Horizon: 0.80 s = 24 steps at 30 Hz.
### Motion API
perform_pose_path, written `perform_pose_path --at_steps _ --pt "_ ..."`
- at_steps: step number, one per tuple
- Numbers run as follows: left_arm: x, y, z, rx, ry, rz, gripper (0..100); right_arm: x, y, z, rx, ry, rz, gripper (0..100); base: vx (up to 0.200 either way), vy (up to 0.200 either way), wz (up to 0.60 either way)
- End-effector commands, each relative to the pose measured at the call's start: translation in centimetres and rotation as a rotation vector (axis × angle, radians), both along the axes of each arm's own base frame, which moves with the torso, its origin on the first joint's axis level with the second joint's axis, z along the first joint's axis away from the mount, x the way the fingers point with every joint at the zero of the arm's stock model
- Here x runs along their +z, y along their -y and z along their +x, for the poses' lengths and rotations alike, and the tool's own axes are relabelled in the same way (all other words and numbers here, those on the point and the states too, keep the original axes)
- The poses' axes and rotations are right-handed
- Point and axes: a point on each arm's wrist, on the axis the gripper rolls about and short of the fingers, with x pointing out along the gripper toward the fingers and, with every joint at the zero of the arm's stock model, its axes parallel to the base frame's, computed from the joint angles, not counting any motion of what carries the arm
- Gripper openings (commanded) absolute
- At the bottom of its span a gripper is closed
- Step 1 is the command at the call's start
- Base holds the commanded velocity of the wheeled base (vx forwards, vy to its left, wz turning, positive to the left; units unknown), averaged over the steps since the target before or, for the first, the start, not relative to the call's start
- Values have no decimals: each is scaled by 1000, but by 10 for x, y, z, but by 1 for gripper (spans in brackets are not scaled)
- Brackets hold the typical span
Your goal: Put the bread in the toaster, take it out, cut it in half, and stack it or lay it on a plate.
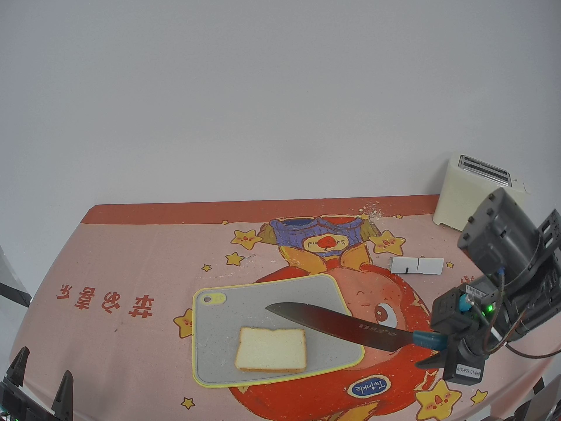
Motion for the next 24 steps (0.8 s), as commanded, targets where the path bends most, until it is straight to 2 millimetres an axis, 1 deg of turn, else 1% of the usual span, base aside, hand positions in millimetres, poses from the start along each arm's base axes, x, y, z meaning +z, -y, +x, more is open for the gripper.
perform_pose_path --at_steps 1,4,8,13,15,16,17,18,19,20,21,23,24 --pt "-5 0 1 -4 -18 6 100 -10 -21 19 -2 -39 -47 0 0 0 0" --pt "-5 0 1 1 -18 -1 100 -12 -28 22 6 -42 -50 0 0 0 0" --pt "-5 0 1 2 -18 1 100 -19 -36 26 10 -60 -70 0 0 0 0" --pt "-5 0 1 -4 -16 13 100 -28 -46 37 4 -76 -90 0 0 0 0" --pt "-4 1 1 -23 -9 48 100 -32 -48 39 4 -81 -96 0 0 0 0" --pt "0 1 1 -45 31 61 100 -33 -50 41 4 -80 -95 0 0 0 0" --pt "14 1 -3 -55 138 58 100 -34 -51 42 1 -84 -97 0 0 0 0" --pt "16 1 -4 -56 157 57 100 -34 -51 42 1 -84 -97 0 0 0 0" --pt "70 1 -22 -61 453 56 100 -35 -53 44 0 -84 -96 0 0 0 0" --pt "79 1 -22 -66 471 58 100 -35 -53 44 0 -84 -96 0 0 0 0" --pt "103 1 -18 -94 458 61 100 -34 -56 46 0 -82 -94 0 0 0 0" --pt "124 2 -12 -165 437 71 100 -35 -62 50 5 -80 -92 0 0 0 0" --pt "130 3 -10 -201 432 80 100 -36 -65 50 8 -80 -91 0 0 0 0"
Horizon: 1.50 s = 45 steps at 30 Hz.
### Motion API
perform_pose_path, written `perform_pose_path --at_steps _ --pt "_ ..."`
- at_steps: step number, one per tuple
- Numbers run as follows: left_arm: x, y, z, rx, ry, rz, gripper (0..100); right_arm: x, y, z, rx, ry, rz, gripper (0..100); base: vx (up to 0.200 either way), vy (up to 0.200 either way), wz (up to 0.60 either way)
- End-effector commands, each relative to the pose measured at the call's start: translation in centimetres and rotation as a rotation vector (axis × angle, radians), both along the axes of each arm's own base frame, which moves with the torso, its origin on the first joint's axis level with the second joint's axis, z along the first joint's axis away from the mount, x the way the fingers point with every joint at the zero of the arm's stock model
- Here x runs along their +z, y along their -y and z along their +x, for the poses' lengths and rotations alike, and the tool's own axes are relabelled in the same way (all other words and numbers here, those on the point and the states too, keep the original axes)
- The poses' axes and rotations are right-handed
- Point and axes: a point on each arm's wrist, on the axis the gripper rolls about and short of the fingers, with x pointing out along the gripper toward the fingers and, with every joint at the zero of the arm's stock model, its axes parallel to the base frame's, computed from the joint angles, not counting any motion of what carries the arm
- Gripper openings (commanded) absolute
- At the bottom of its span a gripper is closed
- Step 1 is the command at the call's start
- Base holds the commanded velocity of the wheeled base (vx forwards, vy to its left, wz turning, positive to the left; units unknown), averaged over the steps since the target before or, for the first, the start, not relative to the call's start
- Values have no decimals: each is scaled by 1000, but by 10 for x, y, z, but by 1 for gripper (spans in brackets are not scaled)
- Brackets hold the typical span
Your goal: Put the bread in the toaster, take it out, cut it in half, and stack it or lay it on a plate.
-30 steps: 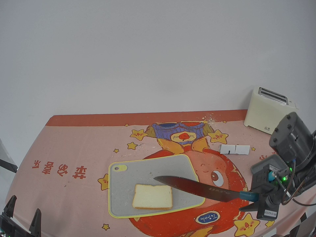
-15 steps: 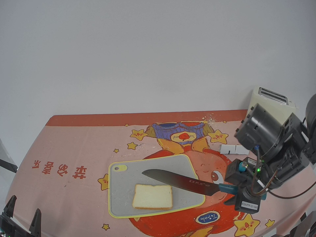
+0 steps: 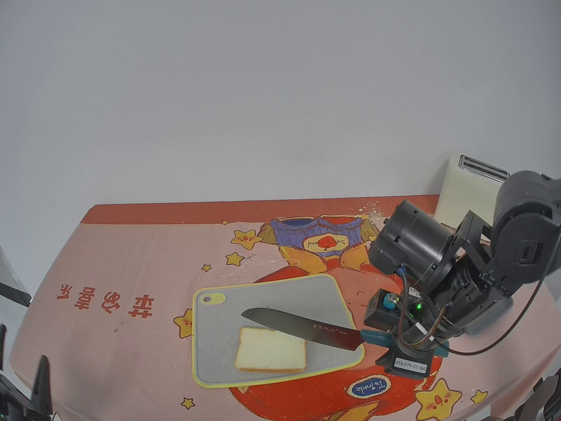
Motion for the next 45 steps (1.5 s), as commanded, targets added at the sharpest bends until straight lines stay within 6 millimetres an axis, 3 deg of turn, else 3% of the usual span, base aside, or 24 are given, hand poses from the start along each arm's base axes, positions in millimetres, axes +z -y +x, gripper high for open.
perform_pose_path --at_steps 1,2,3,4,5,7,10,14,16,21,24,31,36,45 --pt "98 3 10 -193 108 58 100 -7 -19 10 9 -7 -5 0 0 0 0" --pt "105 5 22 -229 66 69 100 -8 -20 11 10 -7 -5 0 0 0 0" --pt "117 7 47 -282 -9 78 100 -8 -24 12 15 -3 -1 0 0 0 0" --pt "117 7 47 -282 -9 78 100 -8 -24 12 15 -3 -1 0 0 0 0" --pt "128 10 73 -342 -45 97 100 -7 -26 13 17 0 3 0 0 0 0" --pt "132 15 96 -459 -65 119 100 -8 -29 13 23 -1 2 0 0 0 0" --pt "128 25 132 -618 -134 141 100 -16 -35 14 29 -14 -13 0 0 0 0" --pt "121 29 149 -718 -194 150 100 -19 -38 14 33 -16 -19 0 0 0 0" --pt "110 41 171 -791 -258 149 100 -26 -45 15 44 -25 -31 0 0 0 0" --pt "111 80 187 -886 -205 144 100 -34 -51 15 51 -34 -43 0 0 0 0" --pt "112 108 178 -1018 -139 156 100 -35 -49 15 48 -40 -50 0 0 0 0" --pt "75 139 188 -1029 -309 173 100 -35 -49 10 64 -40 -57 0 0 0 0" --pt "68 144 188 -1045 -338 181 100 -28 -47 7 67 -27 -43 0 0 0 0" --pt "72 145 185 -1056 -315 181 100 -14 -41 6 52 5 1 0 0 0 0"
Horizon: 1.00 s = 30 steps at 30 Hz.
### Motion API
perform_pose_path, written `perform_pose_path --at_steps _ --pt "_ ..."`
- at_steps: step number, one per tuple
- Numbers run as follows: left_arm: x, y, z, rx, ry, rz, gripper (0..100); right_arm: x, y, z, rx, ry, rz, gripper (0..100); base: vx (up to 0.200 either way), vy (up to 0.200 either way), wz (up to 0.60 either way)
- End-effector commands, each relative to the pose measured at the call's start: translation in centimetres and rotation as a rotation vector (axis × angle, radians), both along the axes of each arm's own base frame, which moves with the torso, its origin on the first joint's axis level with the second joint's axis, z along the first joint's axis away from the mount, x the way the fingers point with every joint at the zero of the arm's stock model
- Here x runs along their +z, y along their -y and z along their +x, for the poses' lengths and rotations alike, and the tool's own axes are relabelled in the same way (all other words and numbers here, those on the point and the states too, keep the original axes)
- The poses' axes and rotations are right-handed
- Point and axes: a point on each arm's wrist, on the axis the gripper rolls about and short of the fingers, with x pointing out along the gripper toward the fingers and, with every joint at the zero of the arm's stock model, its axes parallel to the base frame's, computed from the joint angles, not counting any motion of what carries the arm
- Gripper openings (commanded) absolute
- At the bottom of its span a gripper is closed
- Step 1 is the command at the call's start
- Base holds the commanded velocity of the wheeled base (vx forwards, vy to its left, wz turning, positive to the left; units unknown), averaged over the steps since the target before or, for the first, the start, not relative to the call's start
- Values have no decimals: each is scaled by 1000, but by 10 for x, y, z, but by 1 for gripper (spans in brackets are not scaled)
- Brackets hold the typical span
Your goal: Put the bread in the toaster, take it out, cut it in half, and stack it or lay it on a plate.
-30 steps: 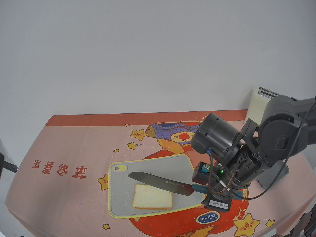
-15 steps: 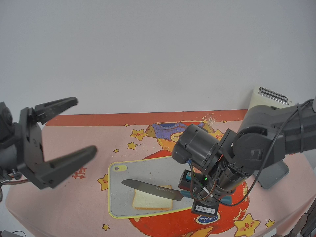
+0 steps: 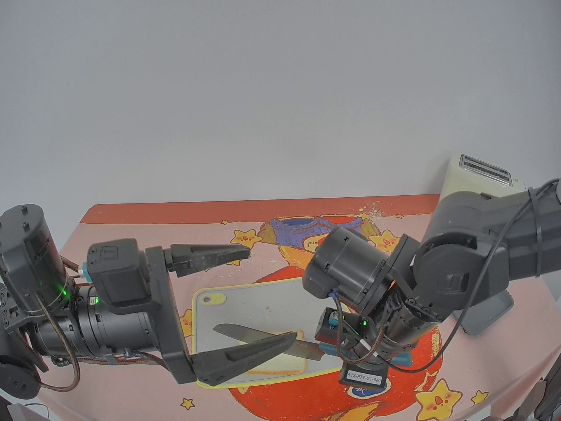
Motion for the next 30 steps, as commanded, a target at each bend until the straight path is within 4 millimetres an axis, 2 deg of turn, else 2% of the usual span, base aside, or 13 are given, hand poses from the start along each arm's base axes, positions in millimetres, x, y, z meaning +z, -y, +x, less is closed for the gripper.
perform_pose_path --at_steps 1,17,19,22,23,25,30 --pt "1 1 1 -1 8 -5 100 11 3 -1 -4 31 40 0 0 0 0" --pt "-18 2 9 159 -99 25 100 -2 7 -1 -30 5 6 0 0 0 0" --pt "-25 3 10 194 -132 42 100 -2 7 -1 -32 5 6 0 0 0 0" --pt "-37 8 18 321 -156 79 100 -6 3 2 -31 15 18 0 0 0 0" --pt "-47 15 22 381 -169 102 100 -7 1 2 -31 19 23 0 0 0 0" --pt "-53 24 20 423 -194 75 100 -6 1 1 -33 17 24 0 0 0 0" --pt "-49 29 15 426 -259 -44 100 -5 1 -1 -34 17 23 0 0 0 0"
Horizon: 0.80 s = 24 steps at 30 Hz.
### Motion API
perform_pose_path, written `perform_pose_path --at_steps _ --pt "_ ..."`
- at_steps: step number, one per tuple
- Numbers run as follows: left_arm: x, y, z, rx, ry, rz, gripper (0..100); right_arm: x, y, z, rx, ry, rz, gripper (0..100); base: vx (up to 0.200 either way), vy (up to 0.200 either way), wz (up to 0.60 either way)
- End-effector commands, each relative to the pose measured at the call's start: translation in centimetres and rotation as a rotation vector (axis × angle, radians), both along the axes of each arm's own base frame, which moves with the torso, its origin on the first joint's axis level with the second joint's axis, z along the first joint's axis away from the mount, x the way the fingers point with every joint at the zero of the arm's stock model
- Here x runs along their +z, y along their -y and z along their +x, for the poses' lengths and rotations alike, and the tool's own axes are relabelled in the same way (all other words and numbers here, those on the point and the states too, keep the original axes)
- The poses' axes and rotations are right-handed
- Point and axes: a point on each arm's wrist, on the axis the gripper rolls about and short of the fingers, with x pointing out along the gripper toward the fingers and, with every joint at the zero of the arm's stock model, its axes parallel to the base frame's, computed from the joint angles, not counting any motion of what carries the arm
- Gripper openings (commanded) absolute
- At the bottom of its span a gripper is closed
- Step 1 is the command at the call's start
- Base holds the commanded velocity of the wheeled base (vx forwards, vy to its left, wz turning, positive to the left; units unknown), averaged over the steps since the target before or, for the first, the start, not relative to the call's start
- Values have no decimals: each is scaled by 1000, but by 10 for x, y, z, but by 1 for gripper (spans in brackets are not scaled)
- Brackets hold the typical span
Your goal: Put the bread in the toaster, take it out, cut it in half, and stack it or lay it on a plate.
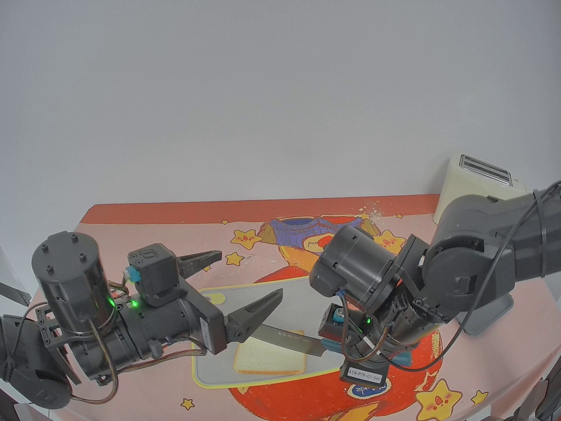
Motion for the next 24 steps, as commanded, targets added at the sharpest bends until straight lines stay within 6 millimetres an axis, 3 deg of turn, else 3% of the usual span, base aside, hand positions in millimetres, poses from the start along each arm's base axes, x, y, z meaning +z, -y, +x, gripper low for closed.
perform_pose_path --at_steps 1,5,24 --pt "-13 13 -4 -16 -64 -31 100 -1 -1 -1 2 -1 -1 0 0 0 0" --pt "-25 8 -10 -24 -100 5 100 -3 -1 -2 3 -13 -10 0 0 0 0" --pt "-26 8 -10 -15 -98 6 100 0 6 4 -23 -44 -28 0 0 0 0"
